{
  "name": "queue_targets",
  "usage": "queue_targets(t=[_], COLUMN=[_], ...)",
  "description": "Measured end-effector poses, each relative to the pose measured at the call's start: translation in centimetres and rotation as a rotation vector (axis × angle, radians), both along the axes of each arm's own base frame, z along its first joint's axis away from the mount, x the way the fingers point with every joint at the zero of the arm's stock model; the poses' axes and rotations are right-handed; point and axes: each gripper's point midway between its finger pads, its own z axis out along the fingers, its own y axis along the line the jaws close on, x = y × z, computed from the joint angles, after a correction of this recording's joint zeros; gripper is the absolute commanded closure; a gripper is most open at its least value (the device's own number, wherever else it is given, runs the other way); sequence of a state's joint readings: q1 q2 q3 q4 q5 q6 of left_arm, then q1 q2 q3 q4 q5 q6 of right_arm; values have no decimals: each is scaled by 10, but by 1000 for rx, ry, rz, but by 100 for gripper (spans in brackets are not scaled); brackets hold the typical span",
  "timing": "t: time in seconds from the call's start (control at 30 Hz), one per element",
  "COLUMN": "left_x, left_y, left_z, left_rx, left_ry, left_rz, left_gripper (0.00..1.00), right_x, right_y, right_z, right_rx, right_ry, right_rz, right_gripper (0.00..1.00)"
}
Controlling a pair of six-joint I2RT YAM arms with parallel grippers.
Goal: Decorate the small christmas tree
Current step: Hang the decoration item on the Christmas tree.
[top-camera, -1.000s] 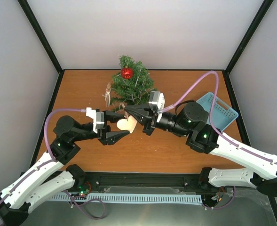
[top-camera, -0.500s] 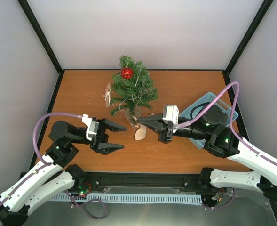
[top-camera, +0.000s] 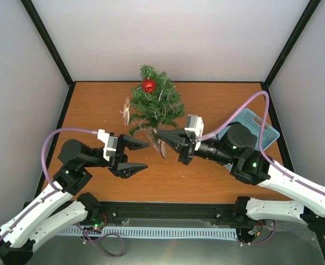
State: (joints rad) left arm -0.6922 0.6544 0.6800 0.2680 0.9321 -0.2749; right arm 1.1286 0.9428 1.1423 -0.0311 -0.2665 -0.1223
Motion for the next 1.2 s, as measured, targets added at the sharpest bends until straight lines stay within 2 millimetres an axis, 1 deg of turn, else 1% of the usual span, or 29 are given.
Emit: queue_targets(t=[0.07, 0.13, 0.2, 0.27, 0.3, 0.33, 0.37, 0.5, 0.6, 0.8, 0.97, 1.03, 1.13, 1.2], left_x=[8, 17, 21, 24, 25, 27, 30, 50, 65, 89, 111, 118, 123, 125], left_y=[3, 8, 13, 15, 15, 14, 12, 3, 1, -1, -5, -6, -6, -6], left_z=[6, 14, 22, 27, 27, 27, 27, 19, 8, -1, -15, -18, -17, -16], left_rx=[-16, -36, -60, -74, -75, -72, -65, -17, 11, 31, 66, 74, 68, 62], left_ry=[7, 7, -9, -17, -17, -13, -11, 20, 47, 63, 92, 94, 84, 76], left_rz=[69, 146, 201, 229, 234, 238, 243, 286, 347, 440, 515, 539, 561, 569], left_gripper=[43, 47, 47, 43, 39, 33, 30, 28, 22, 20, 19, 21, 23, 23], right_x=[12, 26, 39, 51, 57, 63, 68, 83, 87, 88, 93, 93, 94, 94], right_y=[4, 8, 10, 12, 14, 15, 17, 20, 19, 16, 19, 20, 20, 20], right_z=[-4, -9, -14, -17, -17, -17, -17, -15, -9, 5, 2, 0, -2, -2], right_rx=[20, 46, 72, 106, 122, 140, 158, 217, 266, 361, 383, 396, 412, 429], right_ry=[47, 99, 146, 186, 205, 222, 238, 280, 298, 310, 326, 335, 352, 361], right_rz=[-46, -102, -155, -203, -226, -249, -269, -325, -349, -377, -404, -409, -418, -424], right_gripper=[97, 97, 97, 97, 97, 97, 97, 97, 97, 97, 97, 97, 97, 97])
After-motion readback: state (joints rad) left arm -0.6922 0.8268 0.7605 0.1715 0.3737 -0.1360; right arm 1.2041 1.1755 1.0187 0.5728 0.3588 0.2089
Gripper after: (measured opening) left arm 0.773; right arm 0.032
